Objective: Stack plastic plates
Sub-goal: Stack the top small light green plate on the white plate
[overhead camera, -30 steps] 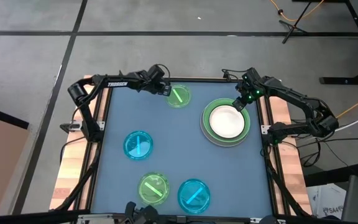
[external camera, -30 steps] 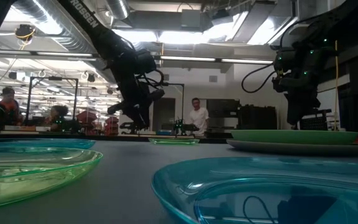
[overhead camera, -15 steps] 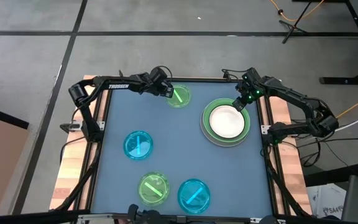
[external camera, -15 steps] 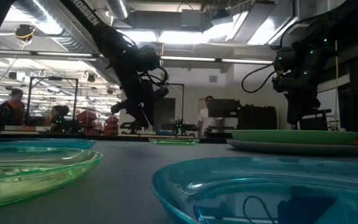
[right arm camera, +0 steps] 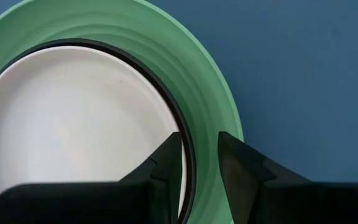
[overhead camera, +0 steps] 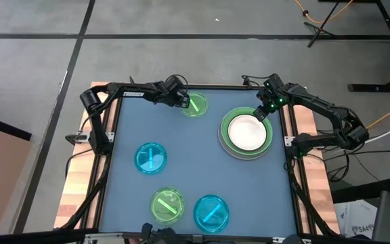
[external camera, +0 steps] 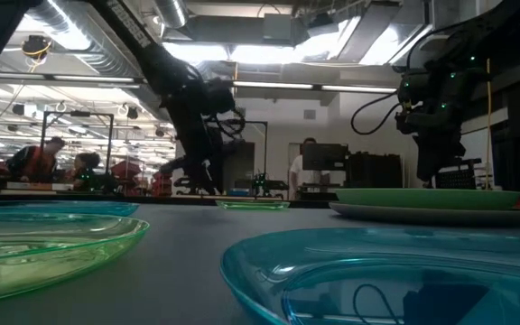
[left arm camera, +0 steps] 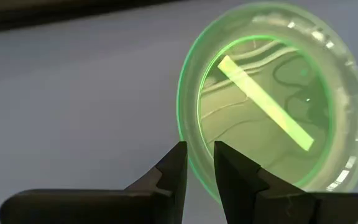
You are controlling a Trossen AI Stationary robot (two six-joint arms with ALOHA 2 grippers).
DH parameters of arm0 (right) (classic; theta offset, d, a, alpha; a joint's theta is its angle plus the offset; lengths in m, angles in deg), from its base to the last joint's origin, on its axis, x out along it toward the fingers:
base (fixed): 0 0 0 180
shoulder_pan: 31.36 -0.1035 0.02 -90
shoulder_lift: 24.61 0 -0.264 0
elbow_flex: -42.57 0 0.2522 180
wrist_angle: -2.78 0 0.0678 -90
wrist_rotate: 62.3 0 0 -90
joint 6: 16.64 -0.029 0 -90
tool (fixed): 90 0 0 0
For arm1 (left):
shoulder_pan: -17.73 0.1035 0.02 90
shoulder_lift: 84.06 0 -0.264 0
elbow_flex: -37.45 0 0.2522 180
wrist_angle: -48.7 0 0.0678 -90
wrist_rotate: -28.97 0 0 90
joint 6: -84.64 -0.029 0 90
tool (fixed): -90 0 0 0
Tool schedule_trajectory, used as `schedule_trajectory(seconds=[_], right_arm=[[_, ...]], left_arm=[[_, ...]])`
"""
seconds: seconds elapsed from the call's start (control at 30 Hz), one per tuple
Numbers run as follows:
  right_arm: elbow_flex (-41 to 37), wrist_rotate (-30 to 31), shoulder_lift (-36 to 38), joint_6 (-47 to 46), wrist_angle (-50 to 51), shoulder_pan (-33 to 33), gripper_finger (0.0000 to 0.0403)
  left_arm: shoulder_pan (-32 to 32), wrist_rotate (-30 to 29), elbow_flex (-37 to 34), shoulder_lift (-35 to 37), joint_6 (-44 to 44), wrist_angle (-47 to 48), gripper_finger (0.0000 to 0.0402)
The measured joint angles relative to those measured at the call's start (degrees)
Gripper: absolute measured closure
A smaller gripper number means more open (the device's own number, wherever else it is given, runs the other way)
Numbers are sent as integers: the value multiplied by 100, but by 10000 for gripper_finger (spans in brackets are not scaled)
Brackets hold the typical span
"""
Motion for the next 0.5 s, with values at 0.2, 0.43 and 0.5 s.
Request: schedule_trajectory(seconds=[0.2,0.43,0.5], right_arm=[[0,1,2,2,1,-1,310],[0,2,2,2,0,0,310],[0,2,2,2,0,-2,310]], left_arm=[[11,16,-2,-295,-17,-93,328],[26,257,-2,-371,-2,-296,328],[26,268,-2,-370,0,-284,328]])
